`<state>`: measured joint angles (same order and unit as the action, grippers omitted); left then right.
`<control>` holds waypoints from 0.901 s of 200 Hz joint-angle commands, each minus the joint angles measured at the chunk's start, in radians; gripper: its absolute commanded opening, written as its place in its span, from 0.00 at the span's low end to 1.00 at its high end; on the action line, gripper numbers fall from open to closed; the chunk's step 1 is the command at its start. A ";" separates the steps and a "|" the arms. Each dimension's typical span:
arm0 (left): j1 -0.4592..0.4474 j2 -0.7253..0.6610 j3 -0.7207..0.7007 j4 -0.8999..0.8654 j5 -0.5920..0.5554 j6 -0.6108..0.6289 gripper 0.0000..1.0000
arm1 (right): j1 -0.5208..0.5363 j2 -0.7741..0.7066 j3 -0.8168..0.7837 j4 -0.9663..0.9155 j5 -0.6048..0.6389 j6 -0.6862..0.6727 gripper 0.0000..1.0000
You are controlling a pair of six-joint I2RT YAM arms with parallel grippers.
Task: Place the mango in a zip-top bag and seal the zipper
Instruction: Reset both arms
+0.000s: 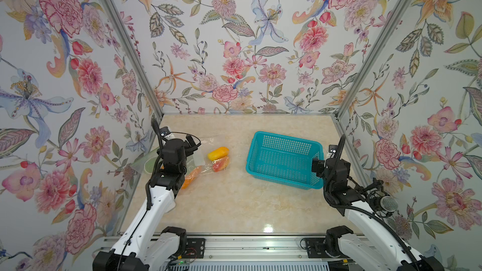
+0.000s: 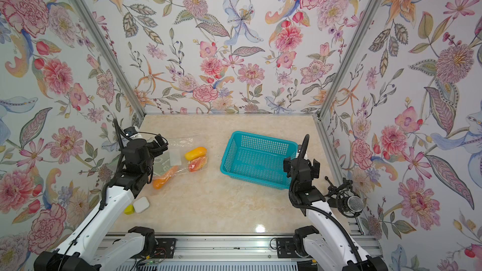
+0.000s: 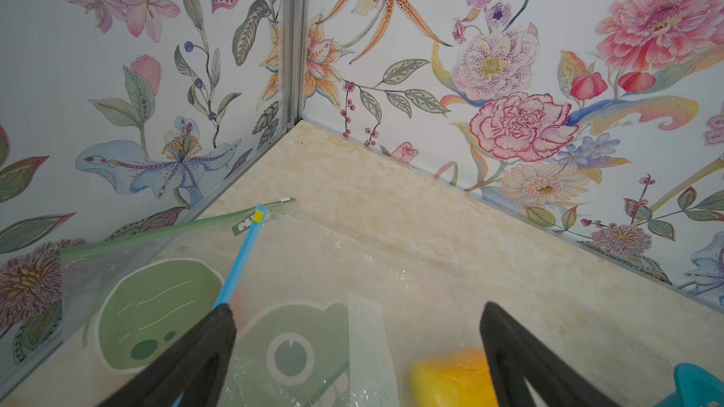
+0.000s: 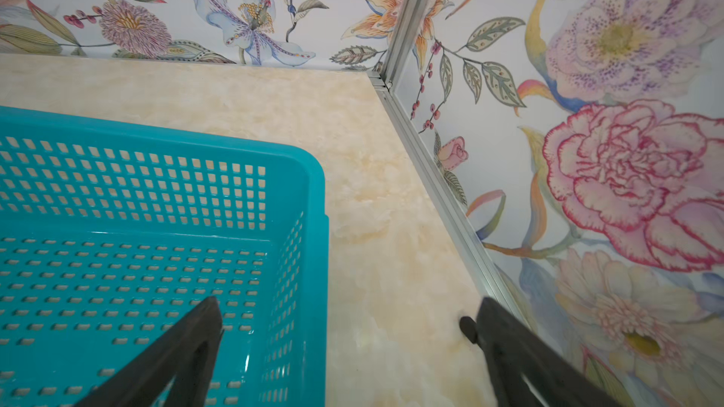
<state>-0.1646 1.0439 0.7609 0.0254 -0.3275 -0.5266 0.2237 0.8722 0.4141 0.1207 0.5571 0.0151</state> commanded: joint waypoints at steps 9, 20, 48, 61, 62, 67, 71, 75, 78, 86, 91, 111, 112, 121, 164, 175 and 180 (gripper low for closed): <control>0.008 0.060 -0.058 0.269 -0.019 0.207 0.99 | -0.115 0.029 -0.081 0.318 -0.054 0.020 1.00; 0.041 0.070 -0.114 0.345 0.018 0.231 0.99 | -0.162 0.073 -0.093 0.374 -0.089 0.045 1.00; 0.111 0.058 -0.309 0.636 0.084 0.288 0.99 | -0.198 0.195 -0.119 0.540 -0.112 0.044 1.00; 0.124 0.067 -0.362 0.709 0.084 0.316 0.99 | -0.208 0.251 -0.121 0.598 -0.126 0.046 1.00; 0.124 0.068 -0.365 0.712 0.085 0.318 0.99 | -0.209 0.254 -0.122 0.604 -0.127 0.045 1.00; 0.130 0.077 -0.375 0.725 0.091 0.327 0.99 | -0.211 0.275 -0.127 0.632 -0.132 0.042 1.00; 0.132 0.084 -0.383 0.736 0.095 0.333 0.99 | -0.211 0.290 -0.131 0.661 -0.133 0.039 1.00; 0.135 0.093 -0.391 0.748 0.096 0.342 0.99 | -0.214 0.306 -0.138 0.688 -0.136 0.038 1.00; 0.135 0.099 -0.397 0.758 0.095 0.348 0.99 | -0.214 0.317 -0.144 0.707 -0.140 0.035 1.00; 0.141 0.117 -0.415 0.791 0.096 0.360 0.99 | -0.218 0.340 -0.136 0.695 -0.147 0.014 1.00; 0.145 0.127 -0.426 0.813 0.100 0.362 0.99 | -0.221 0.353 -0.134 0.697 -0.153 0.016 1.00; 0.162 0.163 -0.469 0.898 0.110 0.361 0.99 | -0.227 0.400 -0.173 0.779 -0.200 0.028 1.00; 0.162 0.166 -0.470 0.901 0.111 0.361 0.99 | -0.227 0.403 -0.176 0.785 -0.205 0.029 1.00; 0.166 0.180 -0.476 0.916 0.113 0.361 0.99 | -0.222 0.422 -0.193 0.840 -0.217 0.034 1.00; 0.166 0.174 -0.519 0.924 0.104 0.395 0.99 | -0.222 0.563 -0.217 1.060 -0.280 0.061 1.00; 0.168 0.196 -0.539 0.967 0.098 0.403 0.99 | -0.203 0.573 -0.199 1.029 -0.290 0.035 1.00; 0.168 0.208 -0.543 0.982 0.097 0.407 0.99 | -0.201 0.572 -0.187 1.007 -0.300 0.030 1.00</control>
<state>-0.0063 1.2140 0.2626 0.8978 -0.2199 -0.1616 0.0051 1.4002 0.2207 1.0977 0.3088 0.0692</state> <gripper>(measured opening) 0.989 0.996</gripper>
